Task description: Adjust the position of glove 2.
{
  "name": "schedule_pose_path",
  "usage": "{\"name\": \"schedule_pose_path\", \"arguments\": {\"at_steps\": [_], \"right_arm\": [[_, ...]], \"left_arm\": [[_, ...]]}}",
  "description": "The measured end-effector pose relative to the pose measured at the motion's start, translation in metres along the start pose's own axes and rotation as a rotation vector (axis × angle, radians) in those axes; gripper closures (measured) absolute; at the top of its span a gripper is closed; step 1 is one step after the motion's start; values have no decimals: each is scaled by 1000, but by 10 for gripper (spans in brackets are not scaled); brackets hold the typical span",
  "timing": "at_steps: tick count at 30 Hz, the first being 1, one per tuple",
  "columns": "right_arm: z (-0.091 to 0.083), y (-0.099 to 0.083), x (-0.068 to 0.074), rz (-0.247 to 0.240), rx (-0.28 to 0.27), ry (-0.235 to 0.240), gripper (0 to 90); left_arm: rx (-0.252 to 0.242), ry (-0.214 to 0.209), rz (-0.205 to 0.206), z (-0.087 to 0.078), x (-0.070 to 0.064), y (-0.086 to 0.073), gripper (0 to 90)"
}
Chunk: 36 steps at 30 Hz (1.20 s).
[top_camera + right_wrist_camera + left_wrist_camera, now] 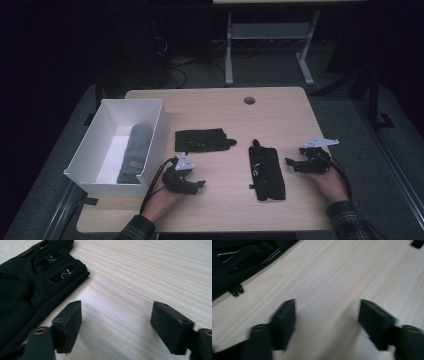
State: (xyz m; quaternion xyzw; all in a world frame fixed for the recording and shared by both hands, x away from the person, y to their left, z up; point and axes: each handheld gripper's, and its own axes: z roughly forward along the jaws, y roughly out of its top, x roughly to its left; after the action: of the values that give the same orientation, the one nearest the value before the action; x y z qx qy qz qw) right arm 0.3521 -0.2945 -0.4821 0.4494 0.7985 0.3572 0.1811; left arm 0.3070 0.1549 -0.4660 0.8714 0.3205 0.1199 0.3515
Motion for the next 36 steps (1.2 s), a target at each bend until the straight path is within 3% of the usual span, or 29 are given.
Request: {"name": "schedule_pose_path", "arguments": {"at_steps": [1, 2, 6, 10, 17, 25, 30, 36], "right_arm": [[0, 0, 0, 2, 0, -2, 246], [0, 0, 0, 3, 1, -2, 237], [1, 0, 1, 6, 6, -4, 202], [1, 0, 2, 7, 6, -7, 198], [1, 0, 2, 7, 6, -7, 198], [1, 0, 2, 7, 6, -7, 198], [1, 0, 2, 4, 5, -7, 197], [1, 0, 2, 4, 6, -8, 196]], "left_arm": [[-1, 6, -12, -1, 0, 3, 492], [-12, -6, -43, -1, 0, 5, 530], [12, 0, -35, 3, 4, 19, 757], [20, 0, -45, 9, 11, 30, 886], [-14, 47, -61, 21, 30, 52, 895], [-17, 119, -61, 37, 48, 67, 896], [36, 116, -69, 51, 56, 64, 896], [17, 78, -89, 61, 50, 70, 896]]}}
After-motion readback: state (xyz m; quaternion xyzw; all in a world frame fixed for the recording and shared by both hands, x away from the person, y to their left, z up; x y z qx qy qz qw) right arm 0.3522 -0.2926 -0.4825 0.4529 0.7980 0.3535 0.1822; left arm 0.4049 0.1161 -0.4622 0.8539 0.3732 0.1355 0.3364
